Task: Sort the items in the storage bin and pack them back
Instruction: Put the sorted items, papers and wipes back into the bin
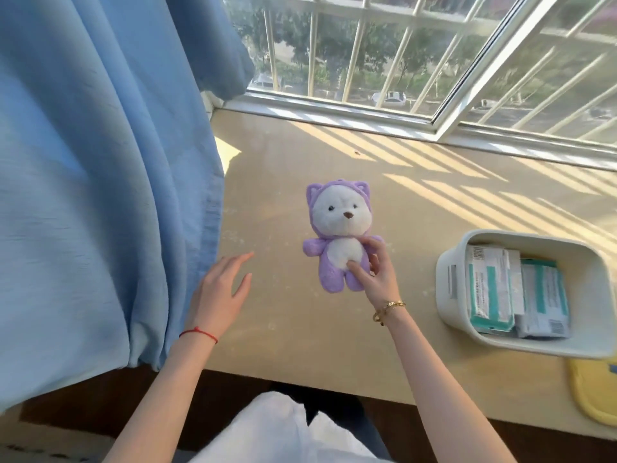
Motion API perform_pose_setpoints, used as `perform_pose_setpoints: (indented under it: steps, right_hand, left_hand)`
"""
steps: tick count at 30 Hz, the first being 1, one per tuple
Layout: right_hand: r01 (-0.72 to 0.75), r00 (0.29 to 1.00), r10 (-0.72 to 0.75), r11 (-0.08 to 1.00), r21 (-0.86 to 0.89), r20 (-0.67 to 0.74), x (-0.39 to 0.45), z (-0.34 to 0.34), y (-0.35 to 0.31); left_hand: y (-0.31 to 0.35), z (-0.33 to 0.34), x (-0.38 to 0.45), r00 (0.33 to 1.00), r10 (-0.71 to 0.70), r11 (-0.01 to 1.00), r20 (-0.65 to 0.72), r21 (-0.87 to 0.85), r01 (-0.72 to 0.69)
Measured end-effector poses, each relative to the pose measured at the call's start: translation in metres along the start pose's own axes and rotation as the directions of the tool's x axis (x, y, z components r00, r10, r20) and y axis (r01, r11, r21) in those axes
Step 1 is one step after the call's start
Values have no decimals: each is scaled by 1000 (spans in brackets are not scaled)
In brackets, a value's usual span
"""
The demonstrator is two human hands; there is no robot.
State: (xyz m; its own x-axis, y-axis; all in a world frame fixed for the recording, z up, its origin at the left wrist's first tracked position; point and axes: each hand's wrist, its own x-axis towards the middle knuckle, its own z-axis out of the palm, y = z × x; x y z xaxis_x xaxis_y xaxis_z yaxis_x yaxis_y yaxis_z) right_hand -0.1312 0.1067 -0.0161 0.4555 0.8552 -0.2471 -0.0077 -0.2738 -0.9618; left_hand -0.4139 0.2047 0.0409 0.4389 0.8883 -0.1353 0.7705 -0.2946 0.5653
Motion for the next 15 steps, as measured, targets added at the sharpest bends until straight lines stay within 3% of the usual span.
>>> perform_pose_setpoints:
  steps: [6,15]
  right_hand:
    - [86,992,-78,994,74,-104,-94,-31,-35]
    - [144,959,-109,983,118,-261,-179,-81,-36]
  left_hand:
    - [29,-13,-35,994,104,994,32,22,-105]
    - [58,-6,-65,968,238,966,84,80,-245]
